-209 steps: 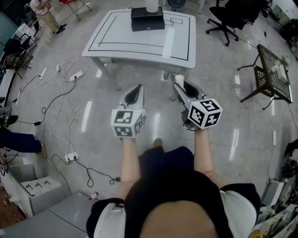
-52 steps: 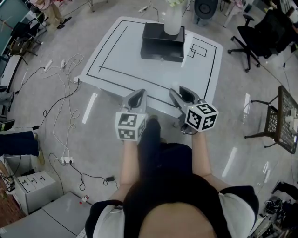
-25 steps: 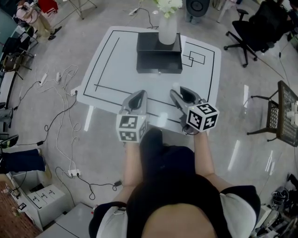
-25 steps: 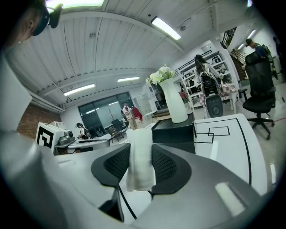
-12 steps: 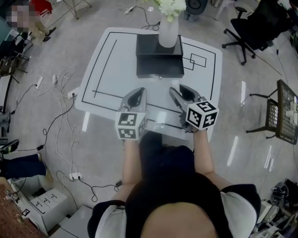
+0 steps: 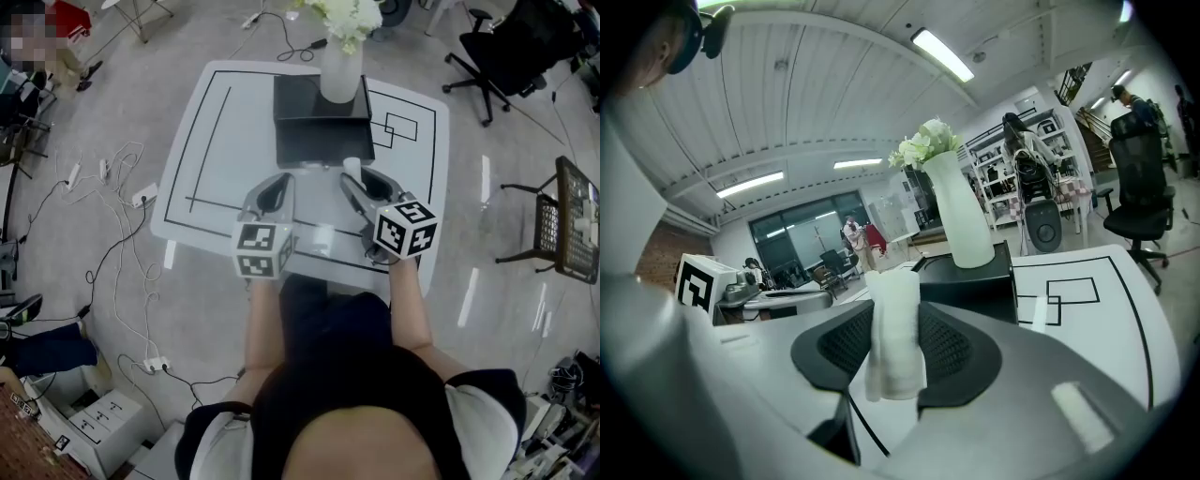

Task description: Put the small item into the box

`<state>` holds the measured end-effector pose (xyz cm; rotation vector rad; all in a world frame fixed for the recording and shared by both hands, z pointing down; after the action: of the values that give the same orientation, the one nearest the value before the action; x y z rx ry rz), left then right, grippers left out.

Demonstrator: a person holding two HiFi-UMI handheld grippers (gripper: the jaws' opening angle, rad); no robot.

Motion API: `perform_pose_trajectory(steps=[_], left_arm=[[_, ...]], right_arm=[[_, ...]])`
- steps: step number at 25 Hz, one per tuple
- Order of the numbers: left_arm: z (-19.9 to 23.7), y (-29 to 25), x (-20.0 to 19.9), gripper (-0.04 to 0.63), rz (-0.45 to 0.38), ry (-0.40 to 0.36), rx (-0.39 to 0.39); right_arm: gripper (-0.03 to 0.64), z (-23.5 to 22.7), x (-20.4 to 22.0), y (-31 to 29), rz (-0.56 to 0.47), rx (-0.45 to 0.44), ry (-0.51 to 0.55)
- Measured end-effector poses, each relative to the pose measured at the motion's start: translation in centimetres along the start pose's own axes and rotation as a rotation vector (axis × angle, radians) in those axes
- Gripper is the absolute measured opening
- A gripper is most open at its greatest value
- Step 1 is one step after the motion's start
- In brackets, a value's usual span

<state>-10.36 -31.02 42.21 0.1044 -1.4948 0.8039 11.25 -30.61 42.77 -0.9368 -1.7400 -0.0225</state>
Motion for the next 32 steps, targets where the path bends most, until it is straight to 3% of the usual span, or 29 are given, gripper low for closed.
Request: perform_pose_trajectory(steps=[22, 32], left_arm=[[4.8, -4.6, -0.8, 0.008, 0.026, -0.007, 0.056], [6.5, -5.8, -0.3, 0.008, 0.044, 0.000, 0.068]], right_arm=[[0.142, -1.0, -2.9, -5.1, -0.013, 0.066, 0.025], [0.141, -3.1, -3.8, -6.7, 0.000, 0.135, 0.056]])
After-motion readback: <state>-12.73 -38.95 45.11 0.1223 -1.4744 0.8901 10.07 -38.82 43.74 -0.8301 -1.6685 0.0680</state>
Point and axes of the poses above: the fingertips, and each gripper's own axes: y backward along the fingers, z to its left, x out of its underside, the point moved 9 cm from there along y, backward along the fingers, and after that the axes turned 5 degrees about z, right-handed, at the moved point
